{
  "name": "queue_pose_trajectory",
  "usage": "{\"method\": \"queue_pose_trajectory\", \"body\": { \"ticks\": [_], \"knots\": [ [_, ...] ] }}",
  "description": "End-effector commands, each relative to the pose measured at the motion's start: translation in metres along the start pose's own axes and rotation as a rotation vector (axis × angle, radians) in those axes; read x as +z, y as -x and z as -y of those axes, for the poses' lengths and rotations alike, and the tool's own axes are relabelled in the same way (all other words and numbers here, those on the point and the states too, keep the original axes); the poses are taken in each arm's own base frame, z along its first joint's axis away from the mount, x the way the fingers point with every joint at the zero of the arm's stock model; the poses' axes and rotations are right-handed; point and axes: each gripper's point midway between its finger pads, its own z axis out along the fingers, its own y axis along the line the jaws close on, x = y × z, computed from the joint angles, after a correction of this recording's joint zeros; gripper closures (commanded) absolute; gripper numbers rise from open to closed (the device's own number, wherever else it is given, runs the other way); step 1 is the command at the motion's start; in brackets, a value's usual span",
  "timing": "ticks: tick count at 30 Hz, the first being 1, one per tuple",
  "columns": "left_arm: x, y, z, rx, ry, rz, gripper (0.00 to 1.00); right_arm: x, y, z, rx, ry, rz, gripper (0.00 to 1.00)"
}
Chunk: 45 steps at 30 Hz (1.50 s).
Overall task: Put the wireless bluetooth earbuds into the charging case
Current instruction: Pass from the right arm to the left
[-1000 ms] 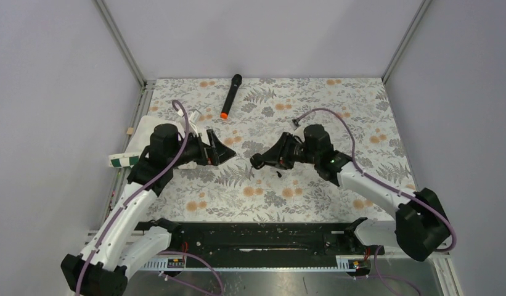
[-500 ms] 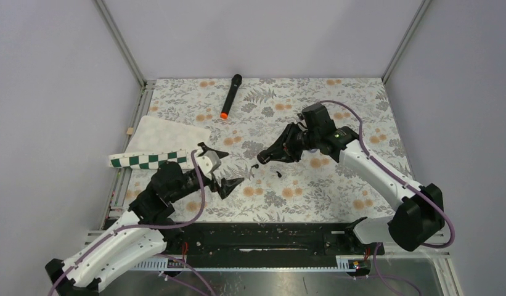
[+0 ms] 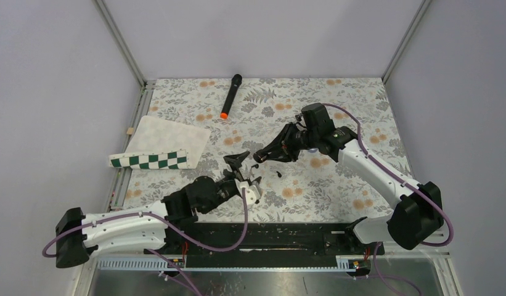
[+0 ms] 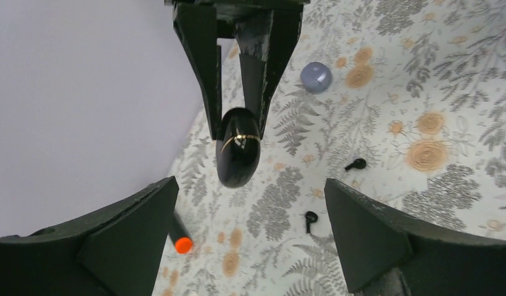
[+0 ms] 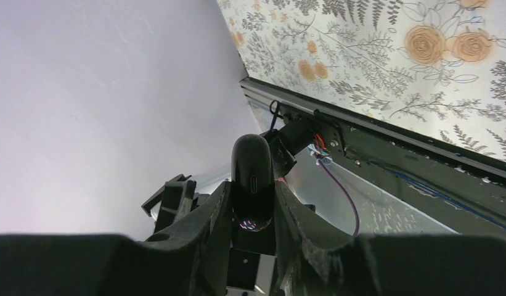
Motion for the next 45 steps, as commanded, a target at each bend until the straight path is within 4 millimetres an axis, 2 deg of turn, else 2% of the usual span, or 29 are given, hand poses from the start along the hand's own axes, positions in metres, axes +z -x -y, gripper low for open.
{"method": "queue_pose_trajectory", "body": {
  "ticks": [1, 8, 13, 20, 23, 26, 29, 33, 35, 36, 37, 42, 45],
  "knots": [
    [0.005, 0.022, -0.036, 0.074, 0.190, 0.050, 0.12, -0.008, -0.009, -0.020, 0.000, 0.080, -0.042, 1.00],
    [0.011, 0.029, -0.037, 0.050, 0.198, 0.075, 0.20, -0.007, -0.010, -0.022, -0.009, 0.100, -0.053, 1.00],
    [0.019, 0.029, -0.029, 0.056, 0.157, 0.066, 0.42, -0.006, -0.010, -0.023, -0.006, 0.112, -0.061, 1.00],
    [0.020, 0.025, -0.026, 0.037, 0.153, 0.051, 0.55, -0.007, -0.011, -0.023, -0.008, 0.117, -0.057, 1.00],
    [0.020, 0.024, -0.028, 0.026, 0.161, 0.037, 0.74, -0.006, -0.010, -0.022, -0.012, 0.114, -0.054, 1.00],
    [0.019, 0.023, -0.031, 0.013, 0.166, 0.015, 0.99, -0.006, -0.008, -0.021, -0.020, 0.118, -0.047, 1.00],
    [0.018, 0.022, -0.030, -0.022, 0.163, 0.000, 1.00, -0.006, -0.008, -0.024, -0.042, 0.142, -0.036, 0.99],
    [0.012, 0.022, -0.037, -0.129, 0.191, -0.018, 1.00, -0.009, -0.008, -0.030, -0.080, 0.183, -0.025, 0.63],
    [0.010, 0.022, -0.038, -0.176, 0.187, -0.025, 1.00, -0.011, -0.008, -0.032, -0.094, 0.197, -0.012, 0.26],
    [0.008, 0.022, -0.039, -0.200, 0.185, -0.025, 1.00, -0.012, -0.008, -0.031, -0.101, 0.199, -0.003, 0.12],
    [0.006, 0.022, -0.039, -0.225, 0.182, -0.027, 1.00, -0.014, -0.008, -0.032, -0.111, 0.201, 0.006, 0.02],
    [-0.003, 0.015, -0.044, -0.378, 0.180, -0.061, 1.00, -0.020, -0.007, -0.029, -0.165, 0.193, 0.037, 0.01],
    [-0.008, 0.012, -0.048, -0.518, 0.146, -0.109, 1.00, -0.028, 0.001, -0.021, -0.212, 0.178, 0.087, 0.00]
  ]
}}
